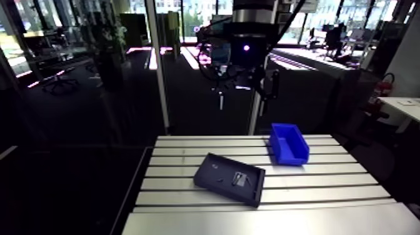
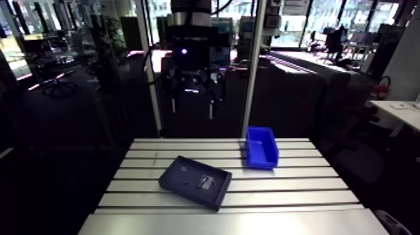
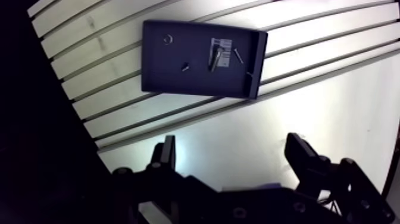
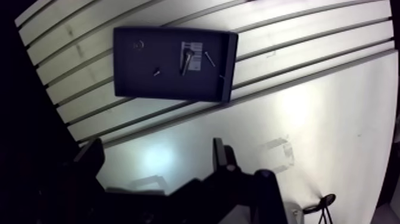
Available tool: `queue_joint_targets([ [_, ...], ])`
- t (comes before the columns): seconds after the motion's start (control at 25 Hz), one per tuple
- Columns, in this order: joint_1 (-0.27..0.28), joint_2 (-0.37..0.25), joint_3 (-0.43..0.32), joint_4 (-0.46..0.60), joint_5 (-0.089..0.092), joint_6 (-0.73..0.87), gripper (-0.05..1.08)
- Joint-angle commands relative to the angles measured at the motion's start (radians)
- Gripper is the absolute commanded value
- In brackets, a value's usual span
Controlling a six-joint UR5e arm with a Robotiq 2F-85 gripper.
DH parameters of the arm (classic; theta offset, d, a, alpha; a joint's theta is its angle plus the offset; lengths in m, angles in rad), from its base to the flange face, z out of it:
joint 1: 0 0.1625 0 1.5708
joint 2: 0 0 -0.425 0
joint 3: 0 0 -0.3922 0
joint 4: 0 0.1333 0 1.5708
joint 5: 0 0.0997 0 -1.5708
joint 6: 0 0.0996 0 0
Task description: Pick up the M10 bolt from the tray and put it into the blue bin.
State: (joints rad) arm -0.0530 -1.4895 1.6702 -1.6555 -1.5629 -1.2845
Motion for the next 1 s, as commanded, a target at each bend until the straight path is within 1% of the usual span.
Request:
queue_joint_targets([
  [0.04, -0.025, -0.005, 0.093, -0.071, 0.004, 0.009, 0.01],
  [0.16, -0.028, -0.001, 0.138, -0.106, 0.005, 0.027, 0.01],
  [0.2, -0.028, 0.001, 0.155, -0.122, 0.002, 0.031, 0.01],
  [0.32, -0.028, 0.012, 0.193, -0.175, 0.002, 0.031, 0.01],
  [0.56, -0.028, 0.047, 0.219, -0.217, -0.006, 0.032, 0.01],
  [0.72, -0.028, 0.078, 0.244, -0.283, -0.012, 0.031, 0.01],
  [1.0, -0.030, 0.131, 0.256, -0.344, -0.012, 0.031, 0.01],
])
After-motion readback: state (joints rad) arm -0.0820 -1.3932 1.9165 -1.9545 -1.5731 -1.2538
